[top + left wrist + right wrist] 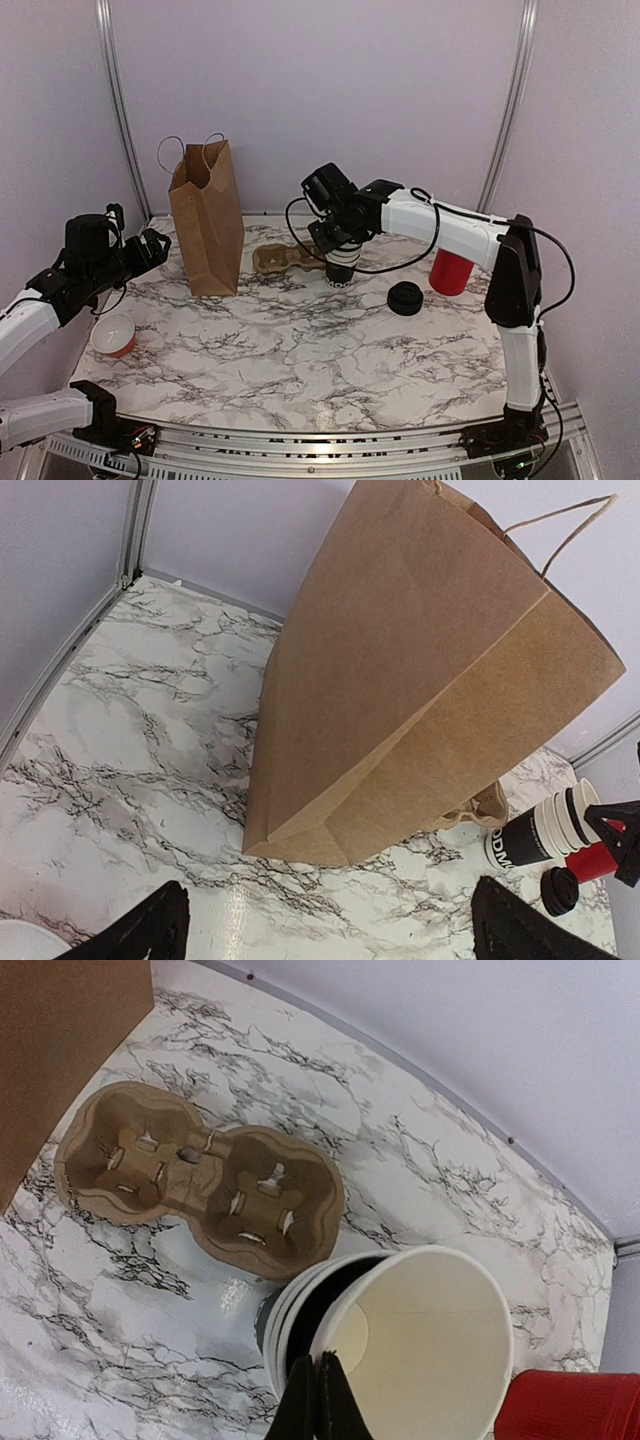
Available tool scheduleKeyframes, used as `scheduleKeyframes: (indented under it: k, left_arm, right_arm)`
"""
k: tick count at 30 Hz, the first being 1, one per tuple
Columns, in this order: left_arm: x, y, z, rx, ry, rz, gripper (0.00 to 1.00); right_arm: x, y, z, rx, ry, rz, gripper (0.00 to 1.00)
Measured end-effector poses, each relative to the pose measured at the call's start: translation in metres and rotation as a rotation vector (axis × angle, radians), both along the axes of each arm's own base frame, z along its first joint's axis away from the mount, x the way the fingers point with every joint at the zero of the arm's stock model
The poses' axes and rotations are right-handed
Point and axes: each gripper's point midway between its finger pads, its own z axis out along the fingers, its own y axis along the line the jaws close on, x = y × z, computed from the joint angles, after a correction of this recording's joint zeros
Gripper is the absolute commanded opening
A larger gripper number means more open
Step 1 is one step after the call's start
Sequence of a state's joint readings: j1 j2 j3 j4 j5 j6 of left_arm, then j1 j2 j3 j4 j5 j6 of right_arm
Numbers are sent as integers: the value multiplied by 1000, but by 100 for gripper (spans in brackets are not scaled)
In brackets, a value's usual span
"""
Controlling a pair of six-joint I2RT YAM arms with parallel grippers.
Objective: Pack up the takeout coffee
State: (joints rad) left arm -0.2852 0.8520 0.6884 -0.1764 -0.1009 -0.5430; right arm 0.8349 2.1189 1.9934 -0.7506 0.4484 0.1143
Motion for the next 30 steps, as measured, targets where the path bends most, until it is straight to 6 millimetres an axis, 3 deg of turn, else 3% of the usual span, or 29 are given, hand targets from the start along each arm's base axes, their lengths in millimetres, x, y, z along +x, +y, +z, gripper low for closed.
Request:
scheduleKeyframes:
  k: [8,18,30]
  left_arm:
    - [0,-1,-1,-3,3,-6,99]
    - [1,-2,-2,-2,7,-7,99]
    - [1,-3,0,-7,-1,-12,99]
  right_arm:
    - [-15,20,20,-23,-56,36,0]
    - [-12,14,36,-61,-109,12,0]
    - [-24,12,72,-47,-161,34,0]
